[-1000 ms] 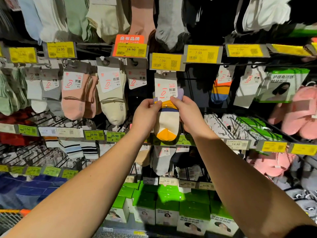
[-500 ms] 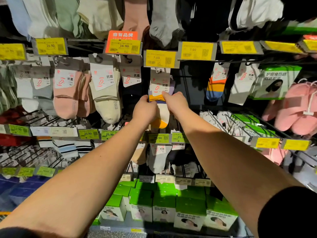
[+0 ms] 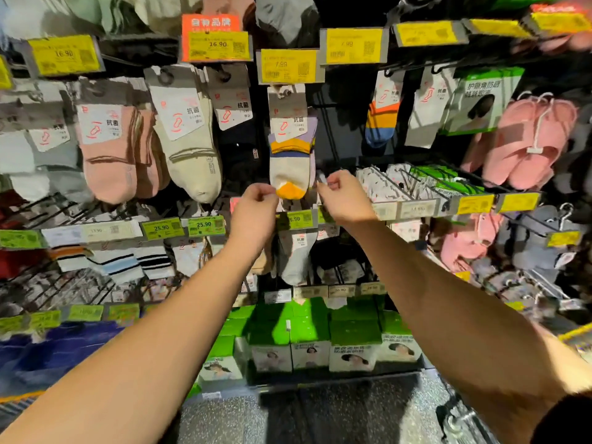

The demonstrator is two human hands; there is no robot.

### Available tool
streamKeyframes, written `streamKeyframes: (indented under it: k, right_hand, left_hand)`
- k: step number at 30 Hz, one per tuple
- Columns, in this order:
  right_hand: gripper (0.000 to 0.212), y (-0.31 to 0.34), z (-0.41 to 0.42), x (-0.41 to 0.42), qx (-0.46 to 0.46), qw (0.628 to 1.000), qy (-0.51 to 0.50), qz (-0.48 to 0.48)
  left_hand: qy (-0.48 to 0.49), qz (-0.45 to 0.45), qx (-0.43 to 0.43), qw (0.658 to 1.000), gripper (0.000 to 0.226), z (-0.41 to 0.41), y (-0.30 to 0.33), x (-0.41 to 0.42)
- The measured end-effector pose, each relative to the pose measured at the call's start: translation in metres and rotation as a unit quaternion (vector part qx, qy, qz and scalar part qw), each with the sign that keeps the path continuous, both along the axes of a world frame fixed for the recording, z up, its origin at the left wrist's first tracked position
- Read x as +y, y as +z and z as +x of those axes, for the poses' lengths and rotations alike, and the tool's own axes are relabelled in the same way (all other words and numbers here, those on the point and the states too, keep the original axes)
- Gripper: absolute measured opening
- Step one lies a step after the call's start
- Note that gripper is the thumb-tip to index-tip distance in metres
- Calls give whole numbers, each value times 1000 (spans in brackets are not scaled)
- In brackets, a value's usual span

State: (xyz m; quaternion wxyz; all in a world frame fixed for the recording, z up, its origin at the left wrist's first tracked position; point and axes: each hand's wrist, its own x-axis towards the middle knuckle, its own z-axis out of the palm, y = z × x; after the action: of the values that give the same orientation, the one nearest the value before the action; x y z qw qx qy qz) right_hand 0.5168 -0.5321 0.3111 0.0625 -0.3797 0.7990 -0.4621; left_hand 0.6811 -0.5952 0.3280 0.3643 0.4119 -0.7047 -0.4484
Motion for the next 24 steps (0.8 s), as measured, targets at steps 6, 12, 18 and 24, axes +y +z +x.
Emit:
streamKeyframes:
  k: [6, 12, 18, 24]
  right_hand:
    - [23, -82, 37, 98, -73, 995, 10, 63]
    - [33, -151, 49, 197, -143, 978, -41, 143]
    - [39, -206, 20, 295, -160, 942, -54, 291]
    - [29, -240, -43, 391, -219, 931, -145, 252]
  left_hand:
    - [-148, 47, -58, 986, 11, 16, -62, 50]
    - [-222, 8, -175, 959, 10, 9, -137, 97]
    - [-306, -17, -256, 917, 14, -34, -186, 156]
    - [-371, -8, -287, 883, 20, -130, -210, 237]
